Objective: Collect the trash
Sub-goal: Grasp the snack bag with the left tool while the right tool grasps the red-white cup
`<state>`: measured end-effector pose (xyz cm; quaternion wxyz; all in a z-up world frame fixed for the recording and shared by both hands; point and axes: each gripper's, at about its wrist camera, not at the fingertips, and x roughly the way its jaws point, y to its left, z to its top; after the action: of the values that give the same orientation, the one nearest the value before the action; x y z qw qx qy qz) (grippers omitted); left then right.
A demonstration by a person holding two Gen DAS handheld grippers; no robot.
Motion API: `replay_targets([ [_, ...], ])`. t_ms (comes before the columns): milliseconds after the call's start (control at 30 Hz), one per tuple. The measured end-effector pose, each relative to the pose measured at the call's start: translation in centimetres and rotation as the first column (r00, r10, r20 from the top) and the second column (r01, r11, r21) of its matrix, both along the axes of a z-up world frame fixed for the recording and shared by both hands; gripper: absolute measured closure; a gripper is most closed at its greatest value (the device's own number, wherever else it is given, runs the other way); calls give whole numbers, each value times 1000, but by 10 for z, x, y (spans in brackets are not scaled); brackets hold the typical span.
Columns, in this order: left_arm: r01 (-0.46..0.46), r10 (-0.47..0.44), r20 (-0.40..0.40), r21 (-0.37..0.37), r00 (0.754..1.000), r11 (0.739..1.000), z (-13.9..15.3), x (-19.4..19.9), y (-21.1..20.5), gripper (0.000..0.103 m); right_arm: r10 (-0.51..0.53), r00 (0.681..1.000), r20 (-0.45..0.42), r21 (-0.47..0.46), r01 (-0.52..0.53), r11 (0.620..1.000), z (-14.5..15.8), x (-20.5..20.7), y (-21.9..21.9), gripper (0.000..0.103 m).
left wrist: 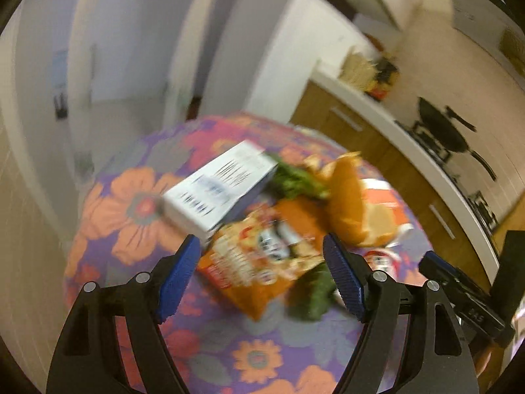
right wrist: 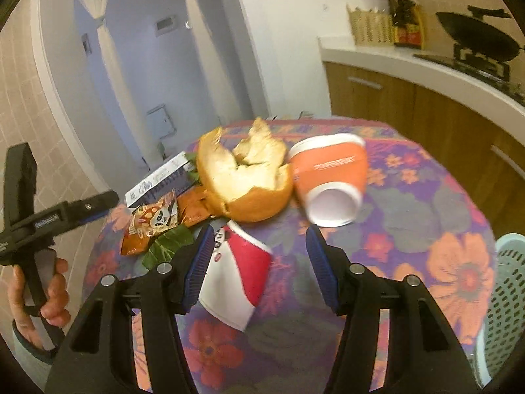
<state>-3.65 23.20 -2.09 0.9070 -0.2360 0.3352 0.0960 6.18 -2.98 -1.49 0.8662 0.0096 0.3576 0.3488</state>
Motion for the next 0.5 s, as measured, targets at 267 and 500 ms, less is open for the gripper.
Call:
replay_targets([
  [267, -52, 46, -92, -60, 995, 997, -35, 19, 13, 28, -9, 999, -32, -46, 7, 999, -18, 10, 16, 49],
  [500, -15, 9, -111, -51, 994, 999, -42, 23, 1, 28, 7, 999, -39, -73, -10, 997, -24, 11, 24, 49],
])
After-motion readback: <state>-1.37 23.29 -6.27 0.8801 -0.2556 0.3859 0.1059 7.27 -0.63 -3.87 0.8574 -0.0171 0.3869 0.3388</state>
